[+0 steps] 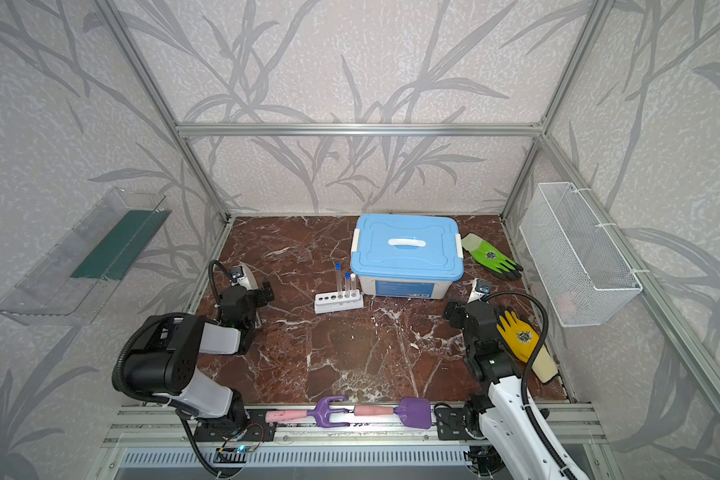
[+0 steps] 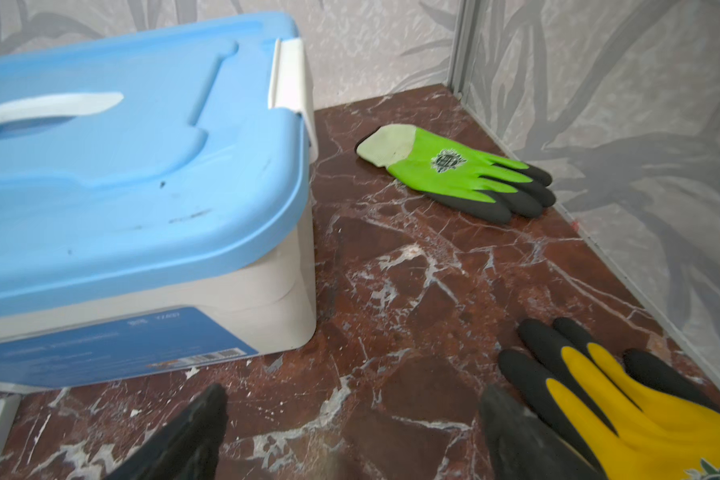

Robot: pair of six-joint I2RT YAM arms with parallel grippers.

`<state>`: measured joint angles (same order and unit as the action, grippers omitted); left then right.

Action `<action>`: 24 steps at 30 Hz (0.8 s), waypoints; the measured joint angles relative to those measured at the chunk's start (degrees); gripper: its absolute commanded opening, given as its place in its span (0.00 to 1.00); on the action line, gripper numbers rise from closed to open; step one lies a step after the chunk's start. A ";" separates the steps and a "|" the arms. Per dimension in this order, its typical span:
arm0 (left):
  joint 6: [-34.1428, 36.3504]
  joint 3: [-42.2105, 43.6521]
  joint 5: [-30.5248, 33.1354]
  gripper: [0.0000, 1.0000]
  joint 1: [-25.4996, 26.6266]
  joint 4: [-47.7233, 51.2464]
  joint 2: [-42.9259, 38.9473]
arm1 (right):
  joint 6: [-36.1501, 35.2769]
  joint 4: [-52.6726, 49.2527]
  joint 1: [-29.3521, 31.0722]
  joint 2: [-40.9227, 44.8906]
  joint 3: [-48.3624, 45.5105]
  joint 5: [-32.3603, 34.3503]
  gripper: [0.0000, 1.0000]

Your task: Organize the chemistry lab equipment

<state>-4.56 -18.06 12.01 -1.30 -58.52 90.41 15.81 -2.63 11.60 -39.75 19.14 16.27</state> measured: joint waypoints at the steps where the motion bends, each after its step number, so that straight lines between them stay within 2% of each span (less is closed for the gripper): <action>1: 0.00 0.00 0.00 0.99 0.00 0.02 0.00 | 0.35 -0.09 0.85 -1.99 0.35 -0.70 0.94; 10: 0.00 -0.02 -0.15 1.00 0.00 0.09 0.00 | 3.19 8.79 10.78 -19.52 3.87 -3.17 0.94; 24: 0.00 -0.35 -0.15 1.00 0.00 0.28 0.00 | 8.11 24.22 16.20 -36.09 9.46 -2.82 0.94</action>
<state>-4.56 -18.41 11.86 -1.30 -58.24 90.41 23.92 21.58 27.79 -75.83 28.60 13.45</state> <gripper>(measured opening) 0.992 0.937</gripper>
